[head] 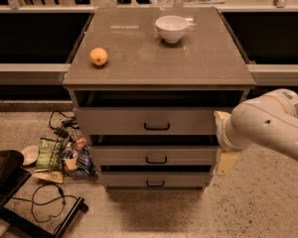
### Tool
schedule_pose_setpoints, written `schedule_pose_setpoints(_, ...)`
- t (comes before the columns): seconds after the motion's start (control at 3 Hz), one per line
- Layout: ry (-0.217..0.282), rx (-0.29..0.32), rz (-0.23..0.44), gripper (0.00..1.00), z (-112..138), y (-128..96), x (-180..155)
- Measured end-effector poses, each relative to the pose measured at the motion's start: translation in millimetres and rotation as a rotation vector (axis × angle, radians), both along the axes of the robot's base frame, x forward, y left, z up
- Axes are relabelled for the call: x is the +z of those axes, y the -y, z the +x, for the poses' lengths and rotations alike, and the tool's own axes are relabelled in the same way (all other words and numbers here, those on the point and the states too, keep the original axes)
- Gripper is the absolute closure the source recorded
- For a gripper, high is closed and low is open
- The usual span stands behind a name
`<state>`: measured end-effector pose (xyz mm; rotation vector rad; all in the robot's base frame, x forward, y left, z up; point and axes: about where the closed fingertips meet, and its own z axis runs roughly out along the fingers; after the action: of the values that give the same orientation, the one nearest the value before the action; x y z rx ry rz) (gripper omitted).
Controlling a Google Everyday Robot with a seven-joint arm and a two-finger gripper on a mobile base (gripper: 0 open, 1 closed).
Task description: Open middle drawer
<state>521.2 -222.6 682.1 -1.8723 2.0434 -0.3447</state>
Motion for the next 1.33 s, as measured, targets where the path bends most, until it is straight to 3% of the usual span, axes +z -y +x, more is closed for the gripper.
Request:
schedule_pose_setpoints(0.67,-0.119,0.098,0.093,0.00,-3.3,-64.0,-145.5)
schedule_pose_setpoints(1.0,-0.129,0.126,0.097,0.00,8.7,-79.2,-185.7)
schedule_pose_setpoints(1.33,-0.130,0.096,0.081,0.00,34.0,-79.4,-214.1)
